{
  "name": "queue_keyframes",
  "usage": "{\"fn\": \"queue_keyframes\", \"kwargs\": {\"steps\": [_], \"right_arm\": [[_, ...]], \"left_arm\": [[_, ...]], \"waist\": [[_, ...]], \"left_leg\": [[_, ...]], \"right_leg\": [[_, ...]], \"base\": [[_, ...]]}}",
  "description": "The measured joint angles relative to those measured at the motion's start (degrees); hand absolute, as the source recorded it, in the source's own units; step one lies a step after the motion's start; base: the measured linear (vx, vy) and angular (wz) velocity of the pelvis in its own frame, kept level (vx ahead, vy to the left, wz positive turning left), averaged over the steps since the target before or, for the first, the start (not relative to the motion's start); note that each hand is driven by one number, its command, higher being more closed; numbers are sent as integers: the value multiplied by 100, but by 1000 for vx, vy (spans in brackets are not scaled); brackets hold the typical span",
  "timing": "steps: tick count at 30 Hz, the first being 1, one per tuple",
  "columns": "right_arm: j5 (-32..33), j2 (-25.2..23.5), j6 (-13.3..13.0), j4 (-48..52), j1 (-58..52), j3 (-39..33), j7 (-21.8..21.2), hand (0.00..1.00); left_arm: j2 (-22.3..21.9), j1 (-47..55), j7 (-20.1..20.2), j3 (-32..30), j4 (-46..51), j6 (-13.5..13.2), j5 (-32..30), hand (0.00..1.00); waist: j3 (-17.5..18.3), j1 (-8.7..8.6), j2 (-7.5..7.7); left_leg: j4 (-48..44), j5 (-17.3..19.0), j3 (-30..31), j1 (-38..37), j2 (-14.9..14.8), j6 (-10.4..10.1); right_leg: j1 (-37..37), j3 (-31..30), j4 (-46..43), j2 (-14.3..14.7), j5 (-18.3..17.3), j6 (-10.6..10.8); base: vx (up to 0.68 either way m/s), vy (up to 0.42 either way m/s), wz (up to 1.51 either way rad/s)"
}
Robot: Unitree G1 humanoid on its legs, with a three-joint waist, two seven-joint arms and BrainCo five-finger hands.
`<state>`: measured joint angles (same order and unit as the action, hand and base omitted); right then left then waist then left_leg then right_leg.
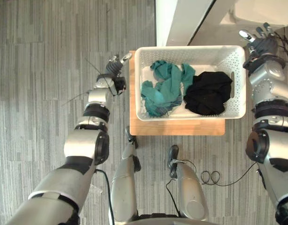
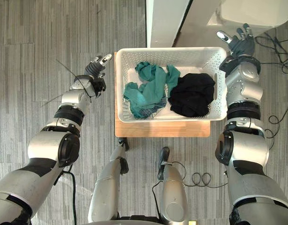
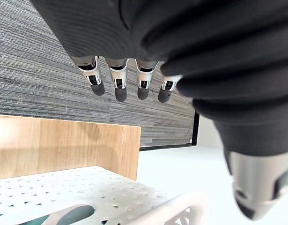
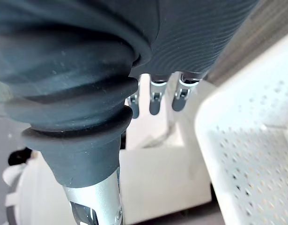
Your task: Pick up the laundry basket with both hands and put the clothes into the washing machine.
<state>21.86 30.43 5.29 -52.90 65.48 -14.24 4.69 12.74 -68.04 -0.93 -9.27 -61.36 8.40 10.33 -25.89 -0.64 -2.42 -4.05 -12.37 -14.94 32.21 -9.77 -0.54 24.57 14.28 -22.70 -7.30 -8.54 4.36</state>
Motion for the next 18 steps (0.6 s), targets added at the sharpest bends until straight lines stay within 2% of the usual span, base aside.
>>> {"fn": "queue_keyframes", "kwargs": {"steps": [3, 6, 7, 8, 9, 10, 18], "right_arm": [[34, 66, -23, -61, -2, 27, -52, 0], [267, 172, -149, -136, -21, 100, -151, 0], [460, 254, -273, -128, -107, 101, -236, 0], [534, 285, -284, -128, -161, 100, -269, 0], [795, 492, -361, -211, -288, 156, -471, 0], [856, 506, -382, -230, -289, 246, -518, 0], [902, 634, -421, -270, -472, 413, -741, 0]], "left_arm": [[134, -89, 115, 329, 1, -1, 3, 0], [523, -376, 352, 1301, 36, -2, 8, 0], [804, -561, 556, 2012, 196, -10, 0, 0], [876, -590, 651, 2171, 283, -13, -69, 0], [1066, -777, 941, 2744, 341, -22, -541, 0], [1146, -803, 982, 2962, 340, -21, -869, 0], [1184, -804, 1244, 3513, 314, -17, -1806, 0]], "waist": [[0, 4, 0], [0, 11, 0], [-1, 40, -1], [-1, 61, -1], [0, 160, -1], [-1, 154, -1], [0, 173, -1]], "left_leg": [[-16, -1, -44, 9, 0, -1], [-92, -1, -152, 151, -15, -2], [-103, -2, -159, 223, -18, -1], [-114, -2, -169, 235, -18, -1], [-207, -2, -229, 277, -33, -1], [-206, -1, -233, 278, -39, -1], [-115, 24, -315, 281, -52, -28]], "right_leg": [[20, 64, -154, -36, -20, -32], [149, 153, -340, -80, -63, -98], [215, 164, -353, -79, -63, -99], [222, 163, -354, -82, -63, -98], [226, 159, -354, -92, -63, -99], [227, 161, -352, -90, -64, -98], [254, 171, -302, -84, -80, -90]], "base": [[71, -22, 20], [38, -32, 15], [31, -30, 5], [50, -45, 1], [37, -35, -3], [34, -35, -3], [2, -10, -1]]}}
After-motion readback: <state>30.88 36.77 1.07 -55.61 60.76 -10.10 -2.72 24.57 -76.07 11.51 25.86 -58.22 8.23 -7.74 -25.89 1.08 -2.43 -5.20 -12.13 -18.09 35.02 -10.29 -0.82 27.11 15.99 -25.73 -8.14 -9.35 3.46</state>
